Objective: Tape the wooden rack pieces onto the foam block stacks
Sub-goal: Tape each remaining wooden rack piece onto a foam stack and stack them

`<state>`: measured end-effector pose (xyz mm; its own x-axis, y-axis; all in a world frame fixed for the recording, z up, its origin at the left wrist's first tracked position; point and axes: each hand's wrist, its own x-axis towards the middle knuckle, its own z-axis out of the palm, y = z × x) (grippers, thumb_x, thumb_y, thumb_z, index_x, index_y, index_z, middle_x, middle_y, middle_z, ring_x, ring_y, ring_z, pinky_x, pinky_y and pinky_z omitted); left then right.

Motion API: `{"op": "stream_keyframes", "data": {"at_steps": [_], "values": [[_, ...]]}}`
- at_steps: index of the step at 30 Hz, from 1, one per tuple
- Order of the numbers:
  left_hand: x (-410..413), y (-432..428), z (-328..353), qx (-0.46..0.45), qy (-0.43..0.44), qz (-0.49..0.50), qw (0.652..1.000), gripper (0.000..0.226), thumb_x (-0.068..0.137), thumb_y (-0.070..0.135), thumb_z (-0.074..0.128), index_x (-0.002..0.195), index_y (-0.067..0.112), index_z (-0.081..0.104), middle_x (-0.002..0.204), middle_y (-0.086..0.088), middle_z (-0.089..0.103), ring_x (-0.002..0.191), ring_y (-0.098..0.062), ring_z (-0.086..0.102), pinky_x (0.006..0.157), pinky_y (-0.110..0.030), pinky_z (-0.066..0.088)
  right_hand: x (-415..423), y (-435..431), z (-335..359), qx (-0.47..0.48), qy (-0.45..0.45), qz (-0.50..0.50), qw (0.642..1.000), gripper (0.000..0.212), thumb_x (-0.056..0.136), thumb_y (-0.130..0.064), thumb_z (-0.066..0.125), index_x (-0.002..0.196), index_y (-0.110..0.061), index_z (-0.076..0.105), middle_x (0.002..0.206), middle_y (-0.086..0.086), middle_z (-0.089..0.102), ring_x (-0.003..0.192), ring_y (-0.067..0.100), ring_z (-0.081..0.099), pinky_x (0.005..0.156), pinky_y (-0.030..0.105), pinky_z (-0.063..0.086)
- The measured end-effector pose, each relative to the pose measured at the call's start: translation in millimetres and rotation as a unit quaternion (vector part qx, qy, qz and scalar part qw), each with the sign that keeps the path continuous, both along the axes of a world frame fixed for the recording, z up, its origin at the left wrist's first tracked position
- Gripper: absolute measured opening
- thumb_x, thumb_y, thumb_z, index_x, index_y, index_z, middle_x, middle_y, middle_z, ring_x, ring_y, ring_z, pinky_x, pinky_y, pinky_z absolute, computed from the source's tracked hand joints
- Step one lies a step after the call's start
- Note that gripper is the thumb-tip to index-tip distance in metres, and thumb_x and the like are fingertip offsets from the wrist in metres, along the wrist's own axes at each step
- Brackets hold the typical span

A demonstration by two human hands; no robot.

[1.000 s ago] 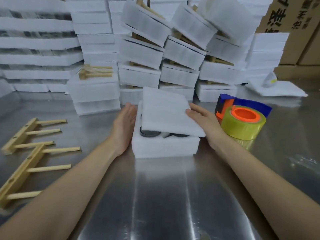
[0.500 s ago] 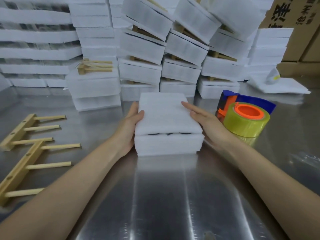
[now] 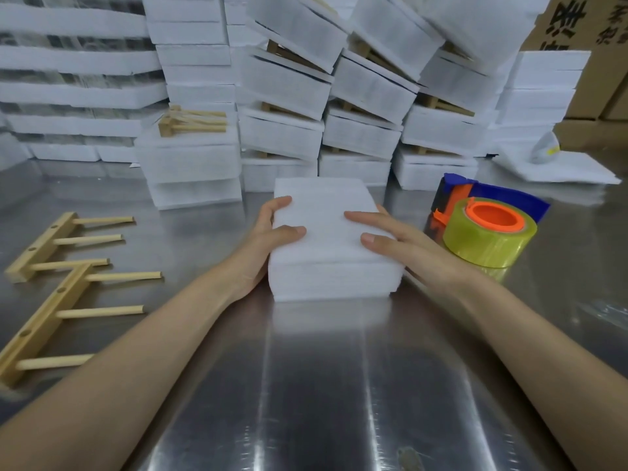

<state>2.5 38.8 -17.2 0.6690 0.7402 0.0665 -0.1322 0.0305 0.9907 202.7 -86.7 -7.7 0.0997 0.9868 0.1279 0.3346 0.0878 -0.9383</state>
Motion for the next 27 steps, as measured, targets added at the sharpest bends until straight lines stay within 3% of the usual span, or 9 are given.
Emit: {"op": "stream_keyframes", "data": {"at_steps": [3,6,8,12,16,18,23,27], "values": [[2.4,-1.9,-0.8,-0.014,-0.007,0.028,0.999,0.042,0.090,0.003,0.055,0.125,0.023,0.041,0.108,0.001,0.059,0.074,-0.005,0.069,0.063,-0.019,0.054,-0.3,0.5,0.3,0.009,0.004,-0.004,1.000,0.045,0.075,-0.044,0.066,0.120,-0.044,0.064,0.143,-0.031,0.030,0.119,-0.030,0.031,0.090,-0.002,0.031],[2.2,-0.8,0.4,-0.012,-0.001,0.028,1.000,0.044,0.091,0.005,0.055,0.127,0.024,0.041,0.109,0.004,0.059,0.076,-0.004,0.069,0.064,-0.019,0.054,-2.7,0.4,0.3,0.012,0.002,-0.003,1.000,0.039,0.084,-0.035,0.064,0.122,-0.038,0.063,0.131,-0.033,0.037,0.101,-0.037,0.037,0.075,-0.008,0.033],[1.4,-1.0,1.6,-0.012,0.006,0.027,1.000,0.046,0.091,0.007,0.056,0.130,0.026,0.041,0.111,0.005,0.060,0.078,-0.003,0.069,0.065,-0.018,0.054,-3.6,0.8,-0.3,0.015,-0.003,-0.013,1.000,0.035,0.090,-0.028,0.062,0.124,-0.036,0.062,0.128,-0.034,0.038,0.098,-0.038,0.038,0.074,-0.009,0.033],[-0.4,-3.0,3.1,-0.013,0.014,0.024,1.000,0.044,0.094,0.015,0.054,0.133,0.030,0.040,0.122,0.001,0.059,0.090,-0.006,0.068,0.070,-0.018,0.053,-5.2,2.9,-2.9,0.021,-0.013,-0.037,0.999,0.032,0.091,-0.030,0.062,0.121,-0.040,0.064,0.129,-0.035,0.039,0.119,-0.029,0.030,0.099,0.004,0.027],[-1.0,-1.7,3.6,-0.003,0.019,0.010,1.000,0.047,0.095,0.019,0.054,0.136,0.037,0.041,0.129,0.007,0.058,0.106,-0.007,0.064,0.088,-0.022,0.050,-6.2,2.5,-2.8,0.034,-0.035,-0.047,0.998,0.031,0.093,-0.027,0.061,0.122,-0.037,0.063,0.126,-0.032,0.042,0.095,-0.041,0.034,0.072,-0.012,0.028],[-1.0,0.0,3.1,-0.004,0.020,0.002,1.000,0.050,0.094,0.020,0.056,0.139,0.037,0.041,0.124,0.010,0.062,0.107,-0.008,0.065,0.092,-0.025,0.049,-3.6,1.2,-1.4,0.025,-0.036,-0.034,0.998,0.033,0.093,-0.027,0.060,0.125,-0.035,0.061,0.129,-0.031,0.043,0.095,-0.040,0.036,0.070,-0.011,0.030],[-2.2,7.3,-0.6,-0.021,0.026,-0.007,0.999,0.060,0.090,0.024,0.062,0.143,0.038,0.036,0.114,0.017,0.066,0.104,-0.007,0.067,0.093,-0.027,0.049,-1.0,0.7,1.0,0.006,-0.044,-0.015,0.999,0.033,0.093,-0.028,0.058,0.125,-0.036,0.059,0.124,-0.040,0.042,0.101,-0.034,0.040,0.075,-0.007,0.034],[-3.3,5.1,5.4,0.025,0.071,0.012,0.997,0.061,0.092,0.029,0.061,0.146,0.031,0.033,0.124,0.013,0.060,0.108,-0.008,0.064,0.098,-0.027,0.046,-0.2,1.7,1.8,0.001,-0.064,-0.018,0.998,0.040,0.083,-0.047,0.061,0.123,-0.044,0.060,0.115,-0.054,0.041,0.111,-0.029,0.040,0.082,-0.005,0.035]]}}
